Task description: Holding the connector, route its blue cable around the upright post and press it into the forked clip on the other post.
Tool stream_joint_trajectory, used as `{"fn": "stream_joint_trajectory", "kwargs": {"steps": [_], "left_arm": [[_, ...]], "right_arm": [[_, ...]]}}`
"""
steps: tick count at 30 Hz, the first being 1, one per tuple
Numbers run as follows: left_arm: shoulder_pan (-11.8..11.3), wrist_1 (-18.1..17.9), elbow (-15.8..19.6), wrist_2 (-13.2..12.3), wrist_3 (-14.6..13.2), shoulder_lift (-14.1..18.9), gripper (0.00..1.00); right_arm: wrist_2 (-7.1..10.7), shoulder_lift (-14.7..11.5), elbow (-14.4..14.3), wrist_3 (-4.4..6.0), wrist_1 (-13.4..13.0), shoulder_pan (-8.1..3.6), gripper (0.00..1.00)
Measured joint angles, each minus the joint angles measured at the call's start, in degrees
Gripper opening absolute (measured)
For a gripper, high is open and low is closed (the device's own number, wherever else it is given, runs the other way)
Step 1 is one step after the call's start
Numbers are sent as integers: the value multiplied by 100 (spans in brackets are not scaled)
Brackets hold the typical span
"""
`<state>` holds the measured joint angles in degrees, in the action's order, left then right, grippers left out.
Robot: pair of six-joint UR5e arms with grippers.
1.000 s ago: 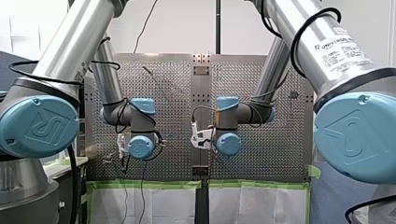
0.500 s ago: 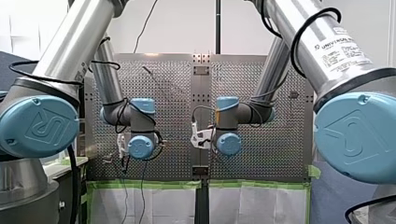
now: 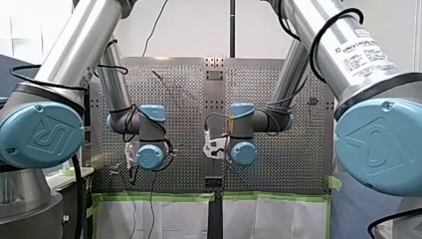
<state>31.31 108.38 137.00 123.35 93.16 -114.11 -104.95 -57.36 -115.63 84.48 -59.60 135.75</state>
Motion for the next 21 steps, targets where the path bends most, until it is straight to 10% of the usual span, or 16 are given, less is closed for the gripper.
{"fn": "stream_joint_trajectory", "kwargs": {"steps": [21], "left_arm": [[0, 0, 0, 0, 0, 0, 8]], "right_arm": [[0, 0, 0, 0, 0, 0, 0]]}}
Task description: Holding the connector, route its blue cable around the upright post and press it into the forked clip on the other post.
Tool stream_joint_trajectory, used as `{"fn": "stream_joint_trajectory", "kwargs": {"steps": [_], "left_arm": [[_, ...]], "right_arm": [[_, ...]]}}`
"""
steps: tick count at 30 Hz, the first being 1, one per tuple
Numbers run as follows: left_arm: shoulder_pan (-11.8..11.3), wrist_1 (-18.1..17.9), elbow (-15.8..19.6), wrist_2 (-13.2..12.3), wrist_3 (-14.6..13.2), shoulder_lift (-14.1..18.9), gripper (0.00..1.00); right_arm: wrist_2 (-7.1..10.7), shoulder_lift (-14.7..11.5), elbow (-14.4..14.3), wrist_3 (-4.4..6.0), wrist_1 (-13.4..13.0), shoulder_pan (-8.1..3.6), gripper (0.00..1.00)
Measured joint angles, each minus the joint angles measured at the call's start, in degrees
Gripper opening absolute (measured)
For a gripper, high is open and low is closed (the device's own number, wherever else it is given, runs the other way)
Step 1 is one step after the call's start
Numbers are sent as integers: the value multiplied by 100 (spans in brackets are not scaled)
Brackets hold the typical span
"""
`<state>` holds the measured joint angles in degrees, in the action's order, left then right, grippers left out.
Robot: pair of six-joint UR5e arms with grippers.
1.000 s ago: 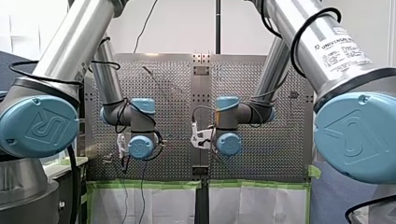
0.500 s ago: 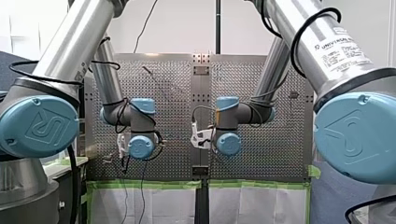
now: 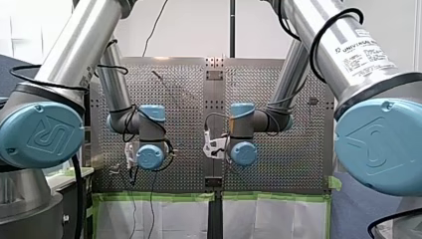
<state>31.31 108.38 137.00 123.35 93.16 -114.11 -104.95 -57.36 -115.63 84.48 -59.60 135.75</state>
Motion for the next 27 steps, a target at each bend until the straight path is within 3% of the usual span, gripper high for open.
{"fn": "stream_joint_trajectory", "kwargs": {"steps": [1, 22, 27], "left_arm": [[0, 0, 0, 0, 0, 0, 13], [0, -4, 7, 0, 6, 0, 13], [0, -8, 8, 0, 9, 0, 13]], "right_arm": [[0, 0, 0, 0, 0, 0, 0], [-2, 2, -3, 0, -3, 2, 0], [-14, 117, -7, 0, -29, 92, 0]]}}
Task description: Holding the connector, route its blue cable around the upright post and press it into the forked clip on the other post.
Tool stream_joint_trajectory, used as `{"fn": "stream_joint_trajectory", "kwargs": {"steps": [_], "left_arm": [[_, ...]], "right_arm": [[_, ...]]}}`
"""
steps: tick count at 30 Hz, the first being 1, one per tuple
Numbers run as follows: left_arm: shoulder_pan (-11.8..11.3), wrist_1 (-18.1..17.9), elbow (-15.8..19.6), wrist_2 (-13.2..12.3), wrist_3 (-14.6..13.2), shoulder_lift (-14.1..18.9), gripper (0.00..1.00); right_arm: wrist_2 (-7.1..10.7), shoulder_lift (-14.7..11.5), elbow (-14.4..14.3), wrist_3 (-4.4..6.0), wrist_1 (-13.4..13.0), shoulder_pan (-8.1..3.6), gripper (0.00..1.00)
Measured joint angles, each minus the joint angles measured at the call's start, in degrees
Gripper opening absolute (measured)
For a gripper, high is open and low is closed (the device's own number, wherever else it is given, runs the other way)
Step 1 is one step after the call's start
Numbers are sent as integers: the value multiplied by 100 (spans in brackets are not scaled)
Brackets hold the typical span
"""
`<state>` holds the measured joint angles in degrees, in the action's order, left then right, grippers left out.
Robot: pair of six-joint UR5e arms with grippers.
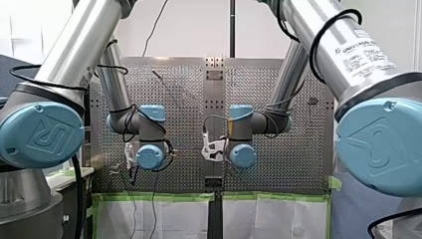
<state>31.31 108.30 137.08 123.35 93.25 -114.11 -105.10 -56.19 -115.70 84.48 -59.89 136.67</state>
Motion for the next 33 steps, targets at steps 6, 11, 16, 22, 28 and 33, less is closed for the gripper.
{"fn": "stream_joint_trajectory", "kwargs": {"steps": [6, 11, 16, 22, 28, 33], "left_arm": [[0, -1, 1, 0, 0, 0, 13], [0, -1, 1, 0, 0, 0, 13], [0, -1, 1, 0, 0, 0, 13], [-30, 158, 103, 157, -122, 30, 16], [-34, 315, 131, 316, -163, 34, 16], [-35, 331, 132, 332, -167, 35, 16]], "right_arm": [[-3, 177, -2, 0, -5, 37, 0], [-3, 197, -2, 0, -5, 39, 0], [-3, 198, -2, 0, -6, 40, 0], [-3, 199, -2, 0, -5, 40, 0], [-3, 199, -2, 0, -6, 40, 0], [-3, 199, -2, 0, -5, 40, 0]]}}
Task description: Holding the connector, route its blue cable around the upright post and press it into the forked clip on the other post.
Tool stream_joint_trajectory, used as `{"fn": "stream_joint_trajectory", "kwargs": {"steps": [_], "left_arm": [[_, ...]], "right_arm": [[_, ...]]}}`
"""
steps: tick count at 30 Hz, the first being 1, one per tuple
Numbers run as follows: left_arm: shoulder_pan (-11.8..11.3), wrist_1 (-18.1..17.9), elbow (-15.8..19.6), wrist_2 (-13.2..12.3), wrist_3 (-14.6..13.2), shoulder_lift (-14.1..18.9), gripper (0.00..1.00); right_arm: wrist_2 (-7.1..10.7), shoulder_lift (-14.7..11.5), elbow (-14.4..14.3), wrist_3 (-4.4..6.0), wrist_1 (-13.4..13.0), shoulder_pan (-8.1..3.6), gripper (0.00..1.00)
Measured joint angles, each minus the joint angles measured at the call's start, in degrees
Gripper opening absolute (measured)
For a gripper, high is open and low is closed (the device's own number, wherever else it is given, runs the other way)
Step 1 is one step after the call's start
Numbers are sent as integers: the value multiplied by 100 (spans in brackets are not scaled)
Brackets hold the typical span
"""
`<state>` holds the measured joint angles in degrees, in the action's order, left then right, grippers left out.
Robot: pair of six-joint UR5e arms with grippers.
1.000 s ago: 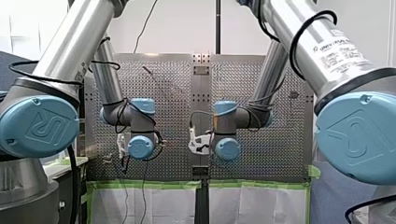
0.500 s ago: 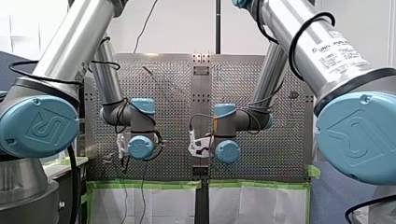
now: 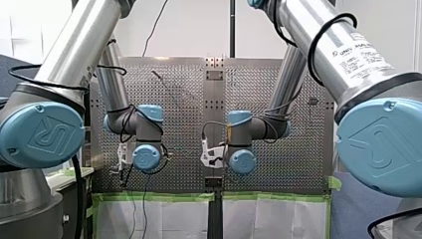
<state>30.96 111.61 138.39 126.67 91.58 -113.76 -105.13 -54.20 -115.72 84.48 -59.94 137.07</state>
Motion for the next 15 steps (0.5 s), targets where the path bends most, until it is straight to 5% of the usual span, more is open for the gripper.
{"fn": "stream_joint_trajectory", "kwargs": {"steps": [12, 15], "left_arm": [[-12, -6, 22, 17, -5, 3, 16], [-22, 57, 17, 32, 30, 83, 16]], "right_arm": [[-7, 7, 6, 6, 6, 7, 0], [-72, 86, 87, 86, 86, 87, 0]]}}
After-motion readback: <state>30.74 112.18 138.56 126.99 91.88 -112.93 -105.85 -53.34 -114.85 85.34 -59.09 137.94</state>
